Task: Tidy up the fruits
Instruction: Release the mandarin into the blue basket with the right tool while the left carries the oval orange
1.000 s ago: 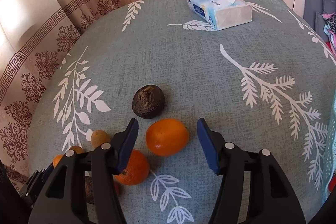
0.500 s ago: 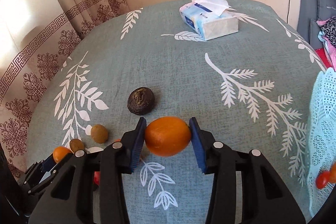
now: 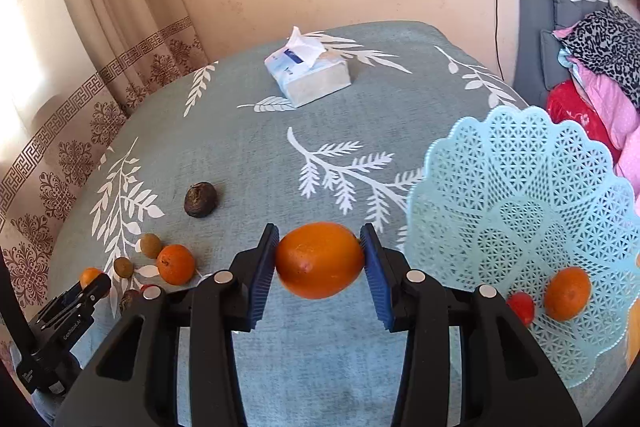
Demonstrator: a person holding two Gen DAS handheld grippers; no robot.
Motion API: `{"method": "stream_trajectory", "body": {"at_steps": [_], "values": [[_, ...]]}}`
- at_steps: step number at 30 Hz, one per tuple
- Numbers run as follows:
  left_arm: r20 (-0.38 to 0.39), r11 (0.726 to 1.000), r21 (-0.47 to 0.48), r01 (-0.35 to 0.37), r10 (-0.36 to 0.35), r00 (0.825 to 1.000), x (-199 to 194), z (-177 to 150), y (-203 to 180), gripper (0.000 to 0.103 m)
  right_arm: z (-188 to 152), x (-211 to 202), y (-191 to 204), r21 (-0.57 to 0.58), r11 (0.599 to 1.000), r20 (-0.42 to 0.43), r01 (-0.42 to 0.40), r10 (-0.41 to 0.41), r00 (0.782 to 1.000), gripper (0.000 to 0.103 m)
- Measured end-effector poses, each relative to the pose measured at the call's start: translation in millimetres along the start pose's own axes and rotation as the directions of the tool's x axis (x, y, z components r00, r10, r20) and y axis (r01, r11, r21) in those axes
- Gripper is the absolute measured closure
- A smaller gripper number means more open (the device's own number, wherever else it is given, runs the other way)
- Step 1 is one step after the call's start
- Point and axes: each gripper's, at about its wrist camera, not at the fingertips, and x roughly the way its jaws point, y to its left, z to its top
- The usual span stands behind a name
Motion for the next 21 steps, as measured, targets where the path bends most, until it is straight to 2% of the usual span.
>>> {"method": "stream_trajectory", "body": {"at_steps": [8, 15, 16, 18, 21], "values": [[0.018, 0.999, 0.034, 0.019, -0.019, 1.0, -13, 1, -21, 0.058, -9, -17, -45, 0.061, 0.995, 0.022, 0.078, -0.079, 0.997, 0.06], [0.033, 0.997, 0.072, 0.033, -0.036, 0.999, -24, 3, -43, 0.058, -16, -22, -77, 0.119, 0.987, 0.018, 0.109, -0.112, 0.994, 0.058], [0.035, 0.996, 0.078, 0.036, -0.039, 0.999, -25, 3, -47, 0.058, -16, -24, -81, 0.13, 0.986, 0.024, 0.109, -0.113, 0.993, 0.055], [0.036, 0.995, 0.09, 0.042, -0.045, 0.998, -27, 4, -54, 0.058, -16, -30, -88, 0.151, 0.983, 0.051, 0.108, -0.117, 0.992, 0.038], [0.039, 0.992, 0.112, 0.053, -0.057, 0.998, -29, 5, -68, 0.058, -12, -43, -96, 0.169, 0.978, 0.103, 0.119, -0.138, 0.985, 0.037]]}}
